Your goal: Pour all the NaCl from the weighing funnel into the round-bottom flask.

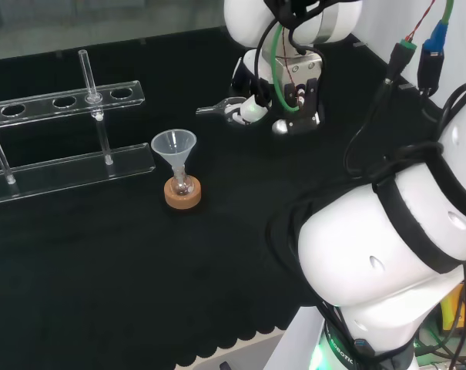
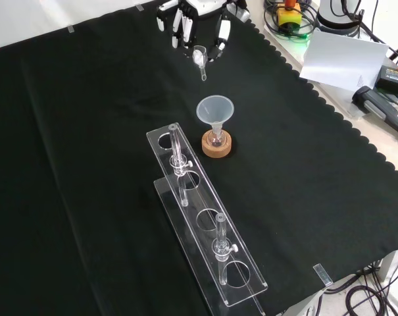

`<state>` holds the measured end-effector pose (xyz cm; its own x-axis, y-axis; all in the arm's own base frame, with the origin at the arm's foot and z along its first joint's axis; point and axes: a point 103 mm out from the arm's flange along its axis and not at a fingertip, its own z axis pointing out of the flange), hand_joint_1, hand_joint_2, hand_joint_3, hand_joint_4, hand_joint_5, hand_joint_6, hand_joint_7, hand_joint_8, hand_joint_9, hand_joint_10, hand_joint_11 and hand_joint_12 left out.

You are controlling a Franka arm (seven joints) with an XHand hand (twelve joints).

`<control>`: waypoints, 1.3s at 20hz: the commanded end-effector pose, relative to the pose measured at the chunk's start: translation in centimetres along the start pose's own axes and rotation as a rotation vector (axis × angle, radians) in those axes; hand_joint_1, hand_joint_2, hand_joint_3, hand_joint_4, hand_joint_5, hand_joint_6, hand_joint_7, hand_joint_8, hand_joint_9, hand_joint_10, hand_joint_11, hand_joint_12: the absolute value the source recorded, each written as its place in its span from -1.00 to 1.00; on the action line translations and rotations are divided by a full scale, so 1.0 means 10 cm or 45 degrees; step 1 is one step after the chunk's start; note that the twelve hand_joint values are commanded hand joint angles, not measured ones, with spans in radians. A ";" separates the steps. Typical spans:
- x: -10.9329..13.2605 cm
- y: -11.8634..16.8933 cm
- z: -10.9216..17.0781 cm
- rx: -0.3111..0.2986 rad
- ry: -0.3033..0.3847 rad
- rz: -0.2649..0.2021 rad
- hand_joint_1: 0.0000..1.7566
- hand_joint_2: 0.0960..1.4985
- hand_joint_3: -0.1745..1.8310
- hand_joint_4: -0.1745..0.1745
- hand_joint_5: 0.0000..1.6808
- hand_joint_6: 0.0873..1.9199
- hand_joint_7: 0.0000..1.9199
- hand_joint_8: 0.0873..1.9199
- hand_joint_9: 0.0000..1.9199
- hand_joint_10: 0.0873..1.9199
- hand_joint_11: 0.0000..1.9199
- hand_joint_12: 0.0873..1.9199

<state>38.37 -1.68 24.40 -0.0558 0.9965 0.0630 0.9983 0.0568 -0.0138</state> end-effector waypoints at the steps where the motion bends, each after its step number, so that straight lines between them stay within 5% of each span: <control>1: 0.11 0.00 0.00 0.010 -0.001 -0.032 0.30 -0.28 -0.19 1.00 0.78 -0.85 0.64 -0.89 0.09 -0.90 -1.00 0.47; 19: 0.32 0.05 0.02 0.043 -0.090 -0.147 0.31 -0.30 -0.17 1.00 0.78 -0.85 0.65 -0.90 0.10 -0.90 -1.00 0.47; 26: 0.32 0.09 -0.01 0.055 -0.121 -0.150 0.31 -0.30 -0.16 1.00 0.78 -0.85 0.65 -0.90 0.10 -0.90 -1.00 0.47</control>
<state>38.98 1.67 24.64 -0.1730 0.9848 -0.0147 0.9839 0.1722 -0.0469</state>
